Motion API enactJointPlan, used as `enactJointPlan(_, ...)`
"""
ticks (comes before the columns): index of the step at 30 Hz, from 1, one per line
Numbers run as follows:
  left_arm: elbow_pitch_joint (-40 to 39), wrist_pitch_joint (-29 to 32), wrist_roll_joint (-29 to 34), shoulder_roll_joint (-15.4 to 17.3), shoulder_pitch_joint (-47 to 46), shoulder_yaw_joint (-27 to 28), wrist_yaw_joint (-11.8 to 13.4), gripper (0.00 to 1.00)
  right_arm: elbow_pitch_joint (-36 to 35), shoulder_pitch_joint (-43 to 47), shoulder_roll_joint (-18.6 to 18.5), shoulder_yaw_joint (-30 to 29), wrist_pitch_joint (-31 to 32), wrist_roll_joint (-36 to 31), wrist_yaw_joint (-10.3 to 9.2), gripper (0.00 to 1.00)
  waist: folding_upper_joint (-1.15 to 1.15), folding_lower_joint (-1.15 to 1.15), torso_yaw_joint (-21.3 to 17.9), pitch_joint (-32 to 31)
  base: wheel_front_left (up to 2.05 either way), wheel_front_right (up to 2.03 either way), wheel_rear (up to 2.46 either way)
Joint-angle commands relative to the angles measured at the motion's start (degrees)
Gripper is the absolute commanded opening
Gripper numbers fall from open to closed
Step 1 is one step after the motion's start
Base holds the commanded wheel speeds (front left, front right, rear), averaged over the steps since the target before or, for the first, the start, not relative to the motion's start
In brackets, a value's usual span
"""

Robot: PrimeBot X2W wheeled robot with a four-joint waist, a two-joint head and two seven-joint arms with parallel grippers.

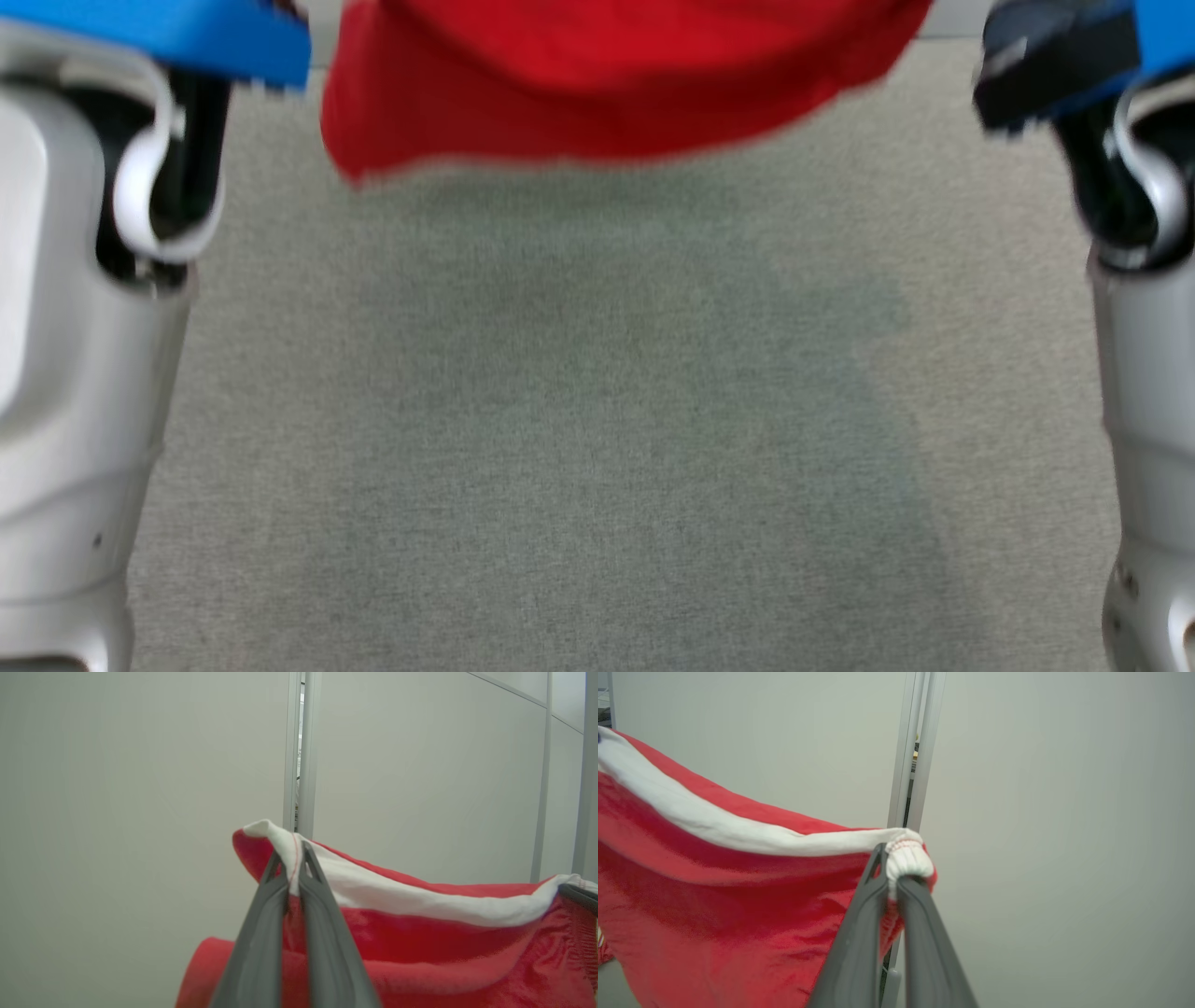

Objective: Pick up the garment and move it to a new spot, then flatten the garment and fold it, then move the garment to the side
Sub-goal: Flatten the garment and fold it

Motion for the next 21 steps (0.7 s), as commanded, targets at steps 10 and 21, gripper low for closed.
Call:
enactJointPlan(10,15.59,-13.58,0.39,-5.88,-4.76,0.36,-2.57,0.0,18.97,-7.75,3.69,2.11,-16.84,-7.5,0.01,0.0,0.0,-0.01,2.65,12.14,0.0,0.0,0.0)
enactJointPlan(21,14.36,-17.15,1.31,-8.16,11.09,3.13,-6.49,0.0,23.38,4.18,4.08,8.36,-24.88,-4.47,0.01,0.0,0.0,-0.01,2.5,12.19,0.0,0.0,0.0)
